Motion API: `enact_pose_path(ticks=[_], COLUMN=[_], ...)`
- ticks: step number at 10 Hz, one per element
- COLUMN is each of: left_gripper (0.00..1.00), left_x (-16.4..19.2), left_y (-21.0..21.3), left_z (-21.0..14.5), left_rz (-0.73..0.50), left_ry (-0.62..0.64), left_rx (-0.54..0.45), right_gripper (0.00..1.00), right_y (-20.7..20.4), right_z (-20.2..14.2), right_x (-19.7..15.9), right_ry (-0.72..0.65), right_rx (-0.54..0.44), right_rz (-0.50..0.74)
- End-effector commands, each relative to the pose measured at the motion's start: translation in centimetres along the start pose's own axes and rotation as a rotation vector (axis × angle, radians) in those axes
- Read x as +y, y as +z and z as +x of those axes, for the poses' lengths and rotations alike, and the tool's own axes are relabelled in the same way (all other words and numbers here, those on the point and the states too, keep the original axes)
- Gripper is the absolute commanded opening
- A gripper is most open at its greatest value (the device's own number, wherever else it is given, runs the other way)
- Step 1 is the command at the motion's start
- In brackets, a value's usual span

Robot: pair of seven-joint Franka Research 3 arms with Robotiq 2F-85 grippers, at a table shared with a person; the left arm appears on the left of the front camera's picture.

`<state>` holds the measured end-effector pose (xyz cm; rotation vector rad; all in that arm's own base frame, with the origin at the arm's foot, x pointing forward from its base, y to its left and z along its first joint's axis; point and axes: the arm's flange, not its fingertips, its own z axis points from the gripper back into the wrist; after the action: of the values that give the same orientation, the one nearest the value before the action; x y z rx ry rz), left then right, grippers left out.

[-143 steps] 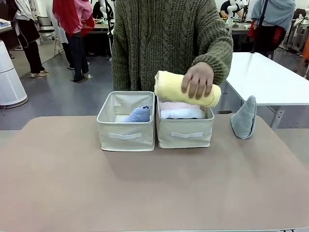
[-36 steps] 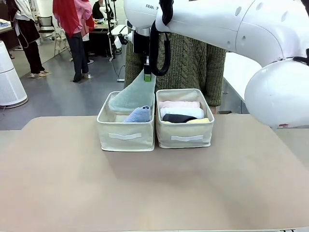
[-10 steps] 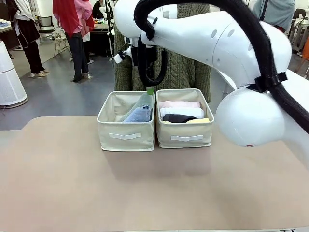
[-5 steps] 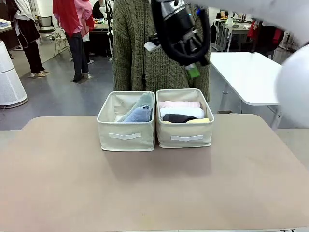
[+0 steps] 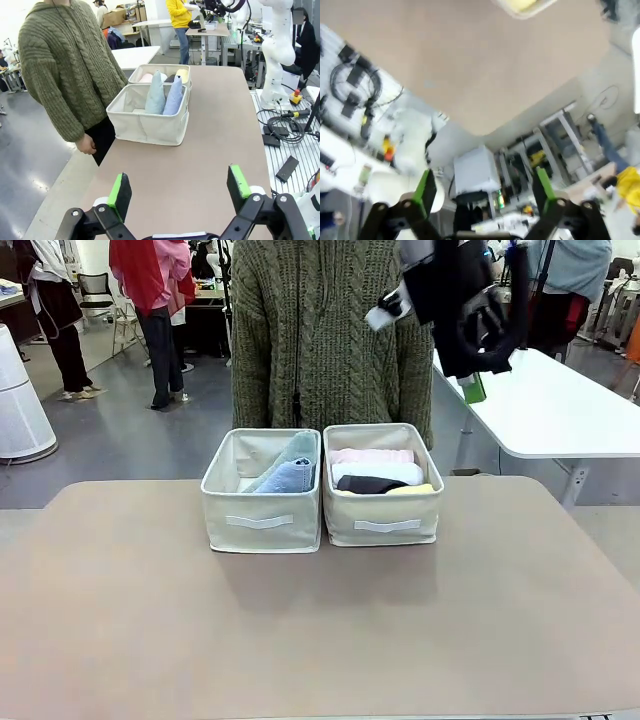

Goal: Sort the towels based on their folding style.
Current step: Pick up another triangle-folded towel from the table and place it in the left Fabric basket.

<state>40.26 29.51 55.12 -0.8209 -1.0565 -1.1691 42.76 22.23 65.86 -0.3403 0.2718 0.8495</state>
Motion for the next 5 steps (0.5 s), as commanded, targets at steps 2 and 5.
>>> enact_pose_path(ticks=[2, 5], left_gripper=[1.0, 1.0], left_x=[-0.1, -0.1], left_y=[0.0, 0.0], left_z=[0.2, 0.2], left_rz=[0.004, 0.004], left_ry=[-0.003, -0.003], left_rx=[0.001, 0.001], right_gripper=[1.0, 1.0], right_y=[-6.1, -7.1], right_z=[-3.4, -3.1], right_x=[-2.5, -4.9], right_ry=[-0.073, -0.028], right_rx=[-0.238, -0.351], right_rz=[-0.026, 0.006])
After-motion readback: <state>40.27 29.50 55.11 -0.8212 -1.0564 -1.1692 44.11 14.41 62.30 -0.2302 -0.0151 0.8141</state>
